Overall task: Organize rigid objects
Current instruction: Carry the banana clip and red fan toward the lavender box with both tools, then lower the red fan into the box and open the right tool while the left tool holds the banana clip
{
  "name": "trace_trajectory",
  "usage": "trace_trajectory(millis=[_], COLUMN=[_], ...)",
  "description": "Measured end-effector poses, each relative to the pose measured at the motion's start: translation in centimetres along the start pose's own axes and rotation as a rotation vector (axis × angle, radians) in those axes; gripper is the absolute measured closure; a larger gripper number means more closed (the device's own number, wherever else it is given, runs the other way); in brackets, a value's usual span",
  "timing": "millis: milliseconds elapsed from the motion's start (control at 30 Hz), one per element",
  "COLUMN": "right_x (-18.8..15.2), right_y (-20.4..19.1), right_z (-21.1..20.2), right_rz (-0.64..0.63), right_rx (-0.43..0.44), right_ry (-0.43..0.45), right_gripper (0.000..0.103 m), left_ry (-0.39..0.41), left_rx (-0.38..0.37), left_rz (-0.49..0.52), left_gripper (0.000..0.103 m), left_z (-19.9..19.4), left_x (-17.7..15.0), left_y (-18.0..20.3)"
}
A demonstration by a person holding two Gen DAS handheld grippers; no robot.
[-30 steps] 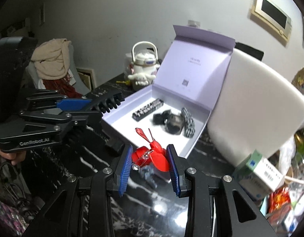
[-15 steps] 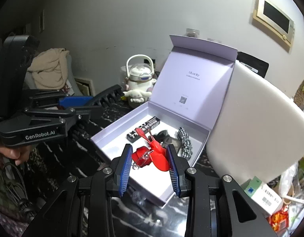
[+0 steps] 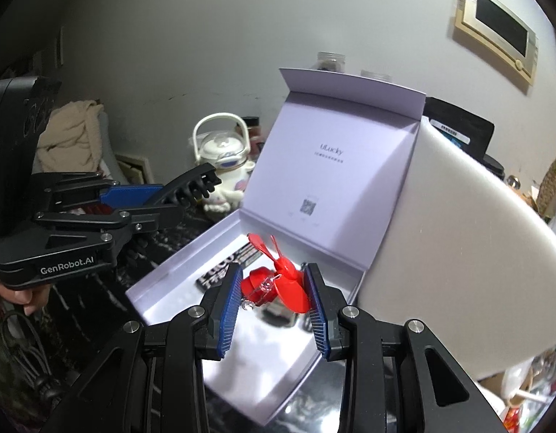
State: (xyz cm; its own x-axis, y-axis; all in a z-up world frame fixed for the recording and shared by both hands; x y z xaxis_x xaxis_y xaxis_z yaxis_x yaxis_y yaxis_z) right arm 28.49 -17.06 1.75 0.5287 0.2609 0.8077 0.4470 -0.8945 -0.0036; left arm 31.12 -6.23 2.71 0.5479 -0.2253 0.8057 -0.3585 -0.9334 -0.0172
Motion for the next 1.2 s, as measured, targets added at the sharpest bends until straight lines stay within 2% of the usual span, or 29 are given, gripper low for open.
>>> trace_trajectory(millis=[233, 400, 667, 900, 1200], right_x=[2.2, 2.7, 4.1, 3.0, 1.3], right_y=[1.0, 1.4, 3.0, 3.6, 3.7], right_z=[1.7, 3.3, 4.9, 6.6, 9.9], right_rz=[0.011, 0.017, 0.077, 0.067, 0.072], right_rx=[0.007, 0.016, 0.029, 0.005, 0.011], right_ry=[0.023, 0.014, 0.069, 0.016, -0.075], right_gripper=[0.068, 0.068, 0.068, 0.068, 0.068], left_ry=[0.04, 0.029, 0.018, -0.021, -0.099], left_rx=[0.026, 0.024, 0.011, 0.002, -0.01], left_rz=[-0.036, -0.056, -0.116, -0.11, -0.049], left_gripper=[0.075, 0.075, 0.075, 0.075, 0.075], left_z=[1.3, 3.0, 6.0, 7.9, 10.4], left_x=[2.2, 2.7, 2.7, 1.3, -0.5], left_y=[-1.2, -2.1, -2.5, -1.8, -1.1])
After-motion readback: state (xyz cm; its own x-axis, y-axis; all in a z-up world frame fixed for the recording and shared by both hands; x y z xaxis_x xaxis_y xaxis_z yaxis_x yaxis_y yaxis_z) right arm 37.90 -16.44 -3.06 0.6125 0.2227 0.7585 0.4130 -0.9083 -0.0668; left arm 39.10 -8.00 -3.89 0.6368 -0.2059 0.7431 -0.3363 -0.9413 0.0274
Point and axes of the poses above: each gripper's, at about its wrist camera, not at the fingertips, and z roughly the way its jaws point, y to its right, x to its top, the point moved 9 cm from there along z, roughly the way its jaws point, and after that the axes turned 4 degrees about x, right-handed, at the moved point
